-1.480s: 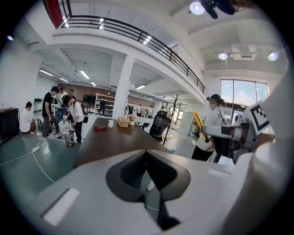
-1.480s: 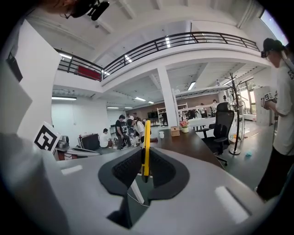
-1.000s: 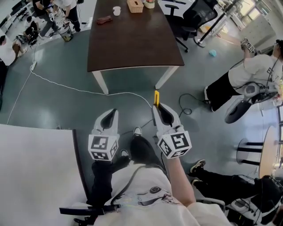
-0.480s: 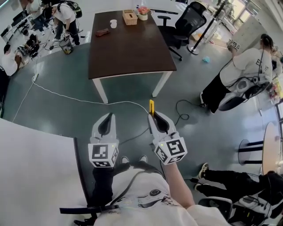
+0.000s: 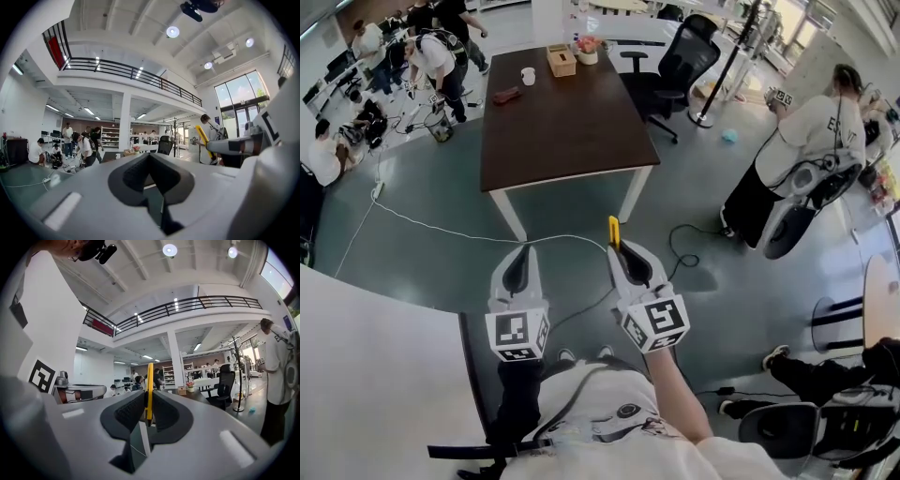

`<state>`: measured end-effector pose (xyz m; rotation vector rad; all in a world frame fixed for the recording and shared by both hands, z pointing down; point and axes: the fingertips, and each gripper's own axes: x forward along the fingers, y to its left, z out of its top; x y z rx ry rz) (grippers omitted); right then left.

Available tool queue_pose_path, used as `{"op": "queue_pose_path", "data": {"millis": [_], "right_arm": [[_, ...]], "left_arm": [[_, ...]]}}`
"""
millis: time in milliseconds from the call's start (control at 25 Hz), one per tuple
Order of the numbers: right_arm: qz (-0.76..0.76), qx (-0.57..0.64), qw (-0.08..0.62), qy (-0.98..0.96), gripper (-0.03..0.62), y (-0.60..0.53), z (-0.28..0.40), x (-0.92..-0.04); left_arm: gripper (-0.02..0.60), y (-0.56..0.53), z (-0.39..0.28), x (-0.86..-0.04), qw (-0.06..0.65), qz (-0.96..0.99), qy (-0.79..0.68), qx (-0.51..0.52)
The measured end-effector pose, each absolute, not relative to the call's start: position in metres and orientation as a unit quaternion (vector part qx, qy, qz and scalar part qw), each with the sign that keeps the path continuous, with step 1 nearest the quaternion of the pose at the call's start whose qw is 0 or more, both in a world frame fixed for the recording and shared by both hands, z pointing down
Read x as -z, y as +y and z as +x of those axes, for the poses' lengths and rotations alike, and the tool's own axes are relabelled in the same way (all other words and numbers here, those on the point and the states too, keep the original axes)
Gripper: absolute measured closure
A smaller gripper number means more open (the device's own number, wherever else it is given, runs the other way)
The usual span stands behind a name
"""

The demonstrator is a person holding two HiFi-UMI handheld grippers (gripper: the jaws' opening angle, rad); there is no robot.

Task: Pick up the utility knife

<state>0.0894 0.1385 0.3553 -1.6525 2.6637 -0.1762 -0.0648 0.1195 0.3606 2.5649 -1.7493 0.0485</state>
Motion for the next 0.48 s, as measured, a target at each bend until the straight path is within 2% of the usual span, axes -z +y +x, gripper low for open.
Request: {"op": "queue_pose_path", "data": {"millis": [480], "right_arm": [[-0.531, 0.051, 0.006, 0.846, 0.543, 0.126, 0.096, -0.350]], "left_arm": [[0.584, 0.109, -0.055, -0.357, 0.014, 0.831, -0.556, -0.023]]}}
